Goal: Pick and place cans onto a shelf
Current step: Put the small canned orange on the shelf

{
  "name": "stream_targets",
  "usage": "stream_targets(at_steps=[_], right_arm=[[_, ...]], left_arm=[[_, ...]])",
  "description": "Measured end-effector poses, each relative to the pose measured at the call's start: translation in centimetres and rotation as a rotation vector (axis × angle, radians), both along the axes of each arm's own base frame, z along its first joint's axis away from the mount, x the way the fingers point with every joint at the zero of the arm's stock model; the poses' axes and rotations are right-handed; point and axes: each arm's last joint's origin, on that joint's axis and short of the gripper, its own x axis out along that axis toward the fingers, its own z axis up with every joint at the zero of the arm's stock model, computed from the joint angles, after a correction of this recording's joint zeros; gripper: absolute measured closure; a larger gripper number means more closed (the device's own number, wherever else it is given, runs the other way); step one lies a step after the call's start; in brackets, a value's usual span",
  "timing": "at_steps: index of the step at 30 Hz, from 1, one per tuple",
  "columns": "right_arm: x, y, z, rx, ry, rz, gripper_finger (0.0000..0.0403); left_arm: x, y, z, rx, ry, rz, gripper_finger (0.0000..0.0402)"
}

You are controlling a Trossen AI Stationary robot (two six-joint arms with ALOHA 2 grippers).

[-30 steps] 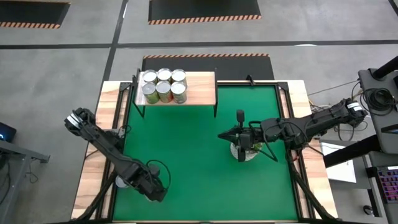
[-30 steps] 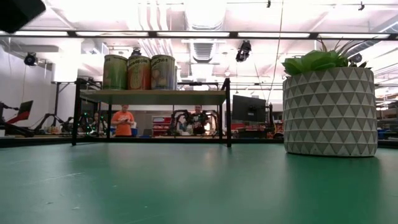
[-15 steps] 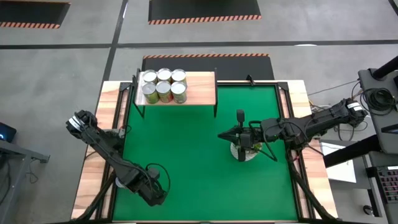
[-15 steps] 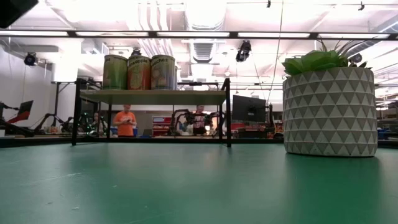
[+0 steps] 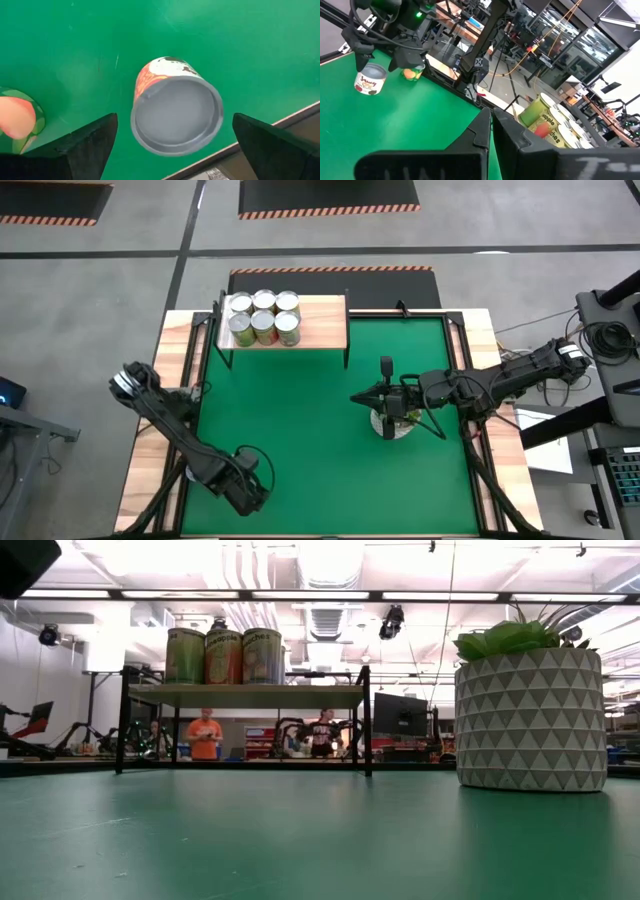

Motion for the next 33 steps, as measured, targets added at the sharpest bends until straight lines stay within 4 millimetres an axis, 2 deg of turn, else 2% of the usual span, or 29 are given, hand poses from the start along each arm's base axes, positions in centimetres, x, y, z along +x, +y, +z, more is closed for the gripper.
stream_targets(at_steps=[10,21,24,27,33], right_arm=[[0.0,0.0,0.0,0.0,0.0,0.0,0.0394],[0.0,0.0,0.0,-0.001,0.001,-0.001,0.0394],[0.0,0.0,0.0,-0.003,0.001,-0.001,0.0394],[0.0,0.0,0.0,-0.003,0.002,-0.001,0.0394],[-0.2,-0.1,-0.1,-0.02,0.022,-0.001,0.0394]], left_arm=[[0.4,-0.4,-1.6,0.025,0.036,-0.048,0.003],[0.7,-0.3,-1.9,-0.002,0.074,-0.105,0.0123],[1.8,0.5,-0.7,-0.032,0.087,-0.173,0.0133],[3.4,2.0,1.4,-0.012,0.067,-0.251,0.0127],[5.9,5.4,6.9,0.212,-0.022,-0.383,0.0116]])
